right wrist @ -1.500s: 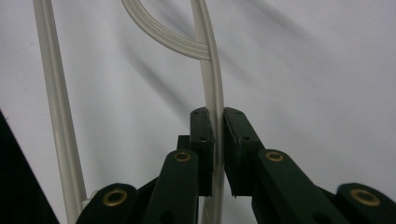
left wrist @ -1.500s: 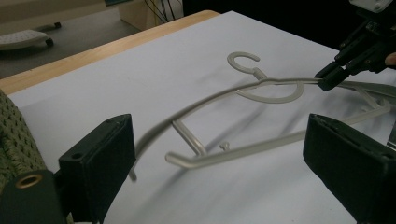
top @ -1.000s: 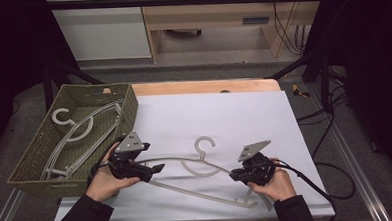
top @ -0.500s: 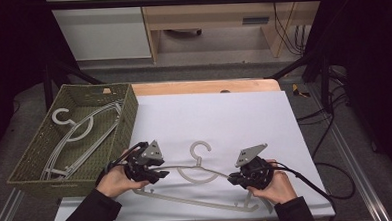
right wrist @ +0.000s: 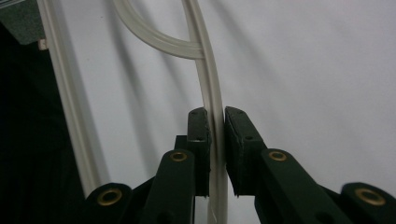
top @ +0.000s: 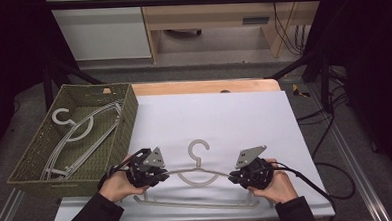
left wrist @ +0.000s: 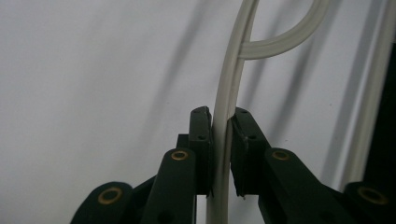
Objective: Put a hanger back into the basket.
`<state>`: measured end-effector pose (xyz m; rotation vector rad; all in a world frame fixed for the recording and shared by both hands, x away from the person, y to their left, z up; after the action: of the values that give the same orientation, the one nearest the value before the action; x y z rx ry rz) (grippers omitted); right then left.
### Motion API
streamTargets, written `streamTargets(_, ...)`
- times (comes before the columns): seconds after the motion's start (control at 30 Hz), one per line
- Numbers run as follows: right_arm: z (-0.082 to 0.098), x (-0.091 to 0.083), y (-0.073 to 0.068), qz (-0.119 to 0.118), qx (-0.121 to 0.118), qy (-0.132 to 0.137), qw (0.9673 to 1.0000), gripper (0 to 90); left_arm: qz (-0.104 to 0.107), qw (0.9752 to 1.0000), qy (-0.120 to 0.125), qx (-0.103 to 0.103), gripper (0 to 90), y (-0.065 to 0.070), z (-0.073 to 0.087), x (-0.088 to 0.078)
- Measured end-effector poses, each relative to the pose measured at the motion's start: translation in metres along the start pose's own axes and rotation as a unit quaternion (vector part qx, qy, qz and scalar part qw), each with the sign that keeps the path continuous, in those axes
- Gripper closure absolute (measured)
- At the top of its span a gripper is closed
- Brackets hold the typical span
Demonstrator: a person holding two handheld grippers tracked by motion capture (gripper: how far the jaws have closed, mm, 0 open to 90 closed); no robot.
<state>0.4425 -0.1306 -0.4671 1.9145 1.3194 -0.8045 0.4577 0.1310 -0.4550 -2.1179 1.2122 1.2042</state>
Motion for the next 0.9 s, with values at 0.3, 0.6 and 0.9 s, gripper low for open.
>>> streamTargets(0.3,-0.005,-0.009,0.010,0.030,0.022,0.033,0.9988,75.4,0.005,0.9985,0.054,-0.010,82.0,0.011,0.003,-0.014)
streamTargets(0.6,-0.007,-0.023,0.022,0.069,0.051,0.090,0.9923,65.0,-0.007,0.9947,0.093,-0.043,82.2,0.013,0.004,-0.020)
streamTargets(0.9,0.004,-0.049,0.038,0.128,0.105,0.162,0.9727,45.6,-0.046,0.9876,0.120,-0.090,82.2,0.001,0.006,-0.023)
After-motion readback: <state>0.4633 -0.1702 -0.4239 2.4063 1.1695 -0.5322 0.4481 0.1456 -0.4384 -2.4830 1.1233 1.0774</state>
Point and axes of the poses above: each handheld gripper's, and its own axes: x roughly forward along the jaws, z roughly out of its underside, y roughly to its right, the point moved 7 cm from there along x, roughly forward along the jaws, and after that the axes turned 15 degrees about -x, right-handed, at the moved point
